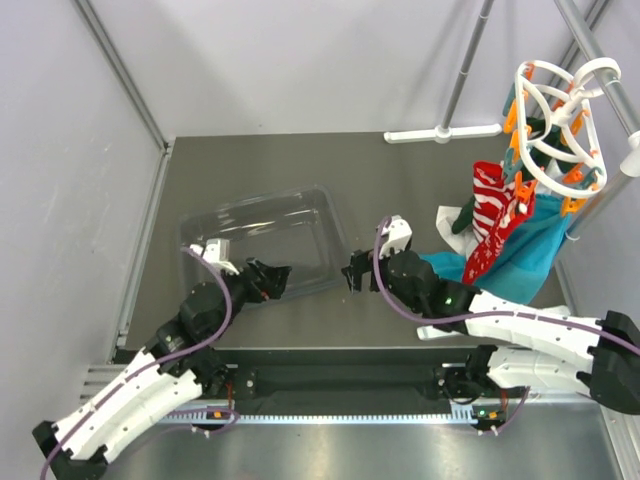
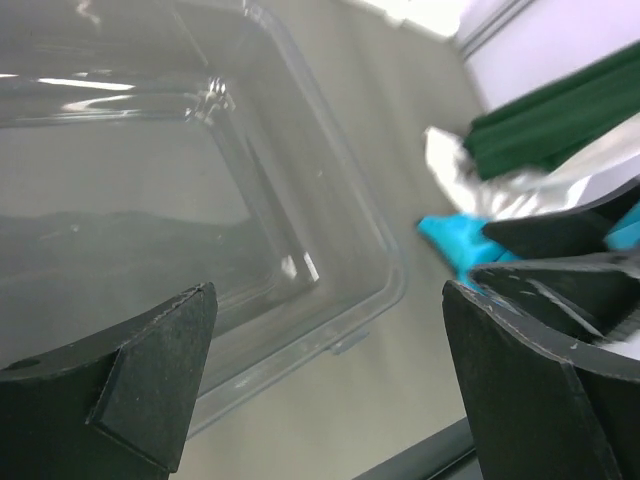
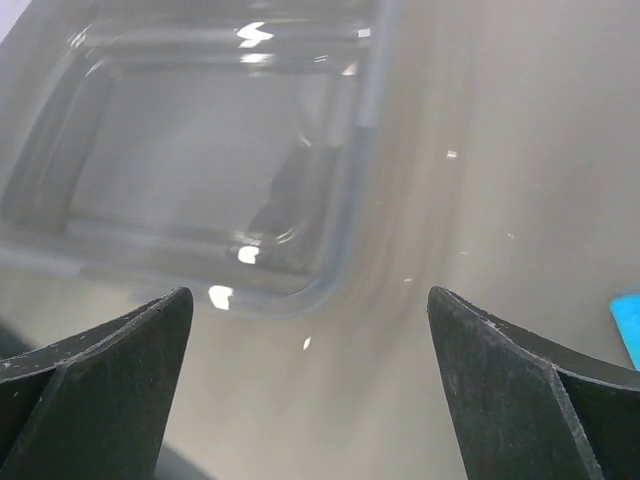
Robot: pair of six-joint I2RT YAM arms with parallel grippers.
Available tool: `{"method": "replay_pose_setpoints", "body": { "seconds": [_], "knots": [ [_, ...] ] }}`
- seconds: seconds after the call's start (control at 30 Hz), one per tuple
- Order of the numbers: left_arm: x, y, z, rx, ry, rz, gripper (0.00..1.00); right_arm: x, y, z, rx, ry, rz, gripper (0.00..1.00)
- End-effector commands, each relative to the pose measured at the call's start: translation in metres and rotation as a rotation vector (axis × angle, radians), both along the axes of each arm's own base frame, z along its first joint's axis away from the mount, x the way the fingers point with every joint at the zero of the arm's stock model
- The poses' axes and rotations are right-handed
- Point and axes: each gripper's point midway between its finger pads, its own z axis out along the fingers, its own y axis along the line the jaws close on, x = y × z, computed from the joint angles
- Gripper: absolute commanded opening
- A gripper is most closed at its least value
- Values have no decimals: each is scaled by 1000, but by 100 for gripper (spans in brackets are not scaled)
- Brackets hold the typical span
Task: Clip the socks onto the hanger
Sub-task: Reset both arms
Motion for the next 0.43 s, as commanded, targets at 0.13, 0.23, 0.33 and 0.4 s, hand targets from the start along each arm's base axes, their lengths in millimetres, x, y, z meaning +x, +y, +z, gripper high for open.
{"method": "replay_pose_setpoints", "body": {
  "seconds": [0.13, 0.23, 0.33, 0.4],
  "knots": [
    [-10, 13, 31, -257, -129, 27, 99, 19, -8, -2, 159, 39, -202, 100],
    [-16, 17, 29, -326, -142, 27, 99, 14, -15, -13, 182, 42, -203, 100],
    [-19, 15, 24, -354, -133, 10, 99, 8, -17, -19, 247, 40, -169, 100],
    [-21, 11, 24, -359, -130, -16, 99, 4, -19, -16, 300, 12, -131, 100]
  ]
}}
